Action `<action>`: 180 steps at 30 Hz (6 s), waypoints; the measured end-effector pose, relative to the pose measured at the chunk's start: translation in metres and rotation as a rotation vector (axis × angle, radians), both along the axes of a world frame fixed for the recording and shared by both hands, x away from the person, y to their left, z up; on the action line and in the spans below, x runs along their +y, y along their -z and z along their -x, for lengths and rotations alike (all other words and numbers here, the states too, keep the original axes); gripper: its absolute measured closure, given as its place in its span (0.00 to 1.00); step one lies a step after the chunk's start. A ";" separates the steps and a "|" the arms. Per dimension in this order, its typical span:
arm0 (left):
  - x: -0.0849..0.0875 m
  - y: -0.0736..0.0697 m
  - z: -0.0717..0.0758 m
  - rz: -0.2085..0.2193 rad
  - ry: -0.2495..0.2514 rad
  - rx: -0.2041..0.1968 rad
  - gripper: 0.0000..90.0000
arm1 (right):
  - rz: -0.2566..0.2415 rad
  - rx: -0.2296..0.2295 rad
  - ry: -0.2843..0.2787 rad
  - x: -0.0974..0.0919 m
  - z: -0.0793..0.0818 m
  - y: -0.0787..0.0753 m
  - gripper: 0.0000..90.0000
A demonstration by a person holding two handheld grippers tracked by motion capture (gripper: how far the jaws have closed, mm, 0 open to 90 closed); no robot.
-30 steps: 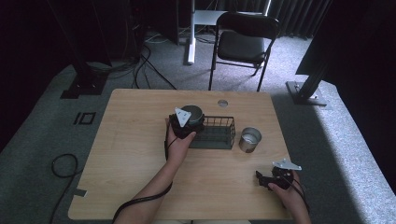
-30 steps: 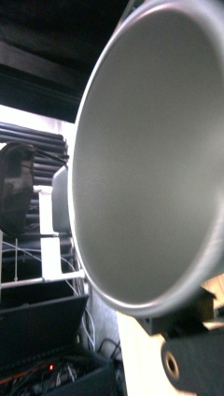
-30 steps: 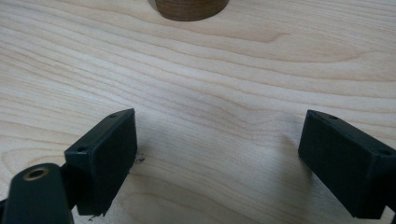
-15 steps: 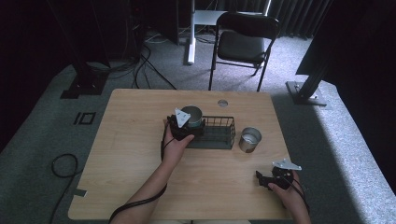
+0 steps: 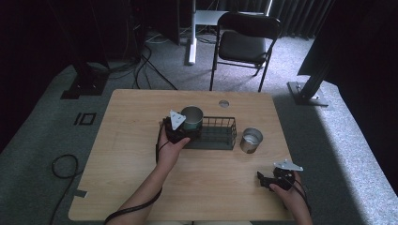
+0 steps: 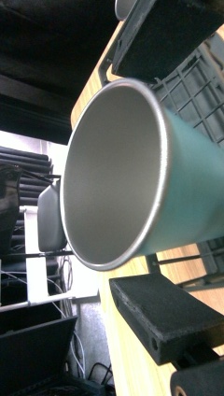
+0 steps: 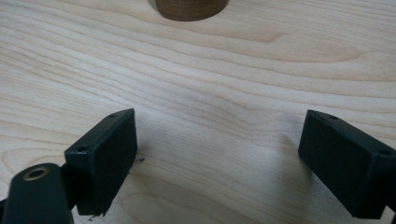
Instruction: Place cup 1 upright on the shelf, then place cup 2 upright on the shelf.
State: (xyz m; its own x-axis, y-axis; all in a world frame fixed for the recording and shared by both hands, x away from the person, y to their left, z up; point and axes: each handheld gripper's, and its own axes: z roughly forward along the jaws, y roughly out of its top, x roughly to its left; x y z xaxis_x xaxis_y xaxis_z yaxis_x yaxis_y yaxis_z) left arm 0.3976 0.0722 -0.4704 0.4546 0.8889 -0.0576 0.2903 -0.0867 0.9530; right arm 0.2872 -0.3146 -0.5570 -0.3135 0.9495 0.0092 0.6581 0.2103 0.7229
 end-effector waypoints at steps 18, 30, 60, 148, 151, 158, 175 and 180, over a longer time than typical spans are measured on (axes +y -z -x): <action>0.033 -0.006 0.020 -0.032 0.020 0.006 0.03 | 0.001 -0.001 -0.001 0.000 0.000 0.000 0.13; 0.062 -0.008 0.031 -0.036 0.025 0.036 0.03 | -0.001 0.000 0.001 0.000 0.000 0.000 0.13; 0.132 0.015 0.063 -0.090 0.002 0.091 0.03 | 0.000 0.000 0.000 0.000 0.000 0.000 0.13; 0.242 0.085 0.118 -0.248 -0.156 0.447 0.03 | 0.002 -0.001 -0.041 -0.002 0.011 0.000 0.13; 0.242 0.085 0.117 -0.248 -0.156 0.446 0.03 | 0.002 0.000 -0.038 -0.002 0.012 0.000 0.13; 0.242 0.085 0.117 -0.248 -0.155 0.447 0.03 | 0.006 0.006 -0.021 0.000 0.012 -0.001 0.13; 0.242 0.085 0.117 -0.248 -0.154 0.446 0.03 | 0.008 -0.023 -0.012 0.006 -0.001 -0.007 0.15; 0.242 0.085 0.117 -0.248 -0.154 0.447 0.03 | -0.004 -0.037 -0.006 0.006 -0.008 -0.010 0.15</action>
State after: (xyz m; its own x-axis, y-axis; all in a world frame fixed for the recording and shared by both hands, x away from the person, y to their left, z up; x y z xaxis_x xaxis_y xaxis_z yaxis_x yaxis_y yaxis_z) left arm 0.2802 0.3143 -0.5552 0.2967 0.9550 0.0047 0.6904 -0.2179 0.6899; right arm 0.2954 -0.3083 -0.5467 -0.3195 0.9476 0.0012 0.6295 0.2113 0.7477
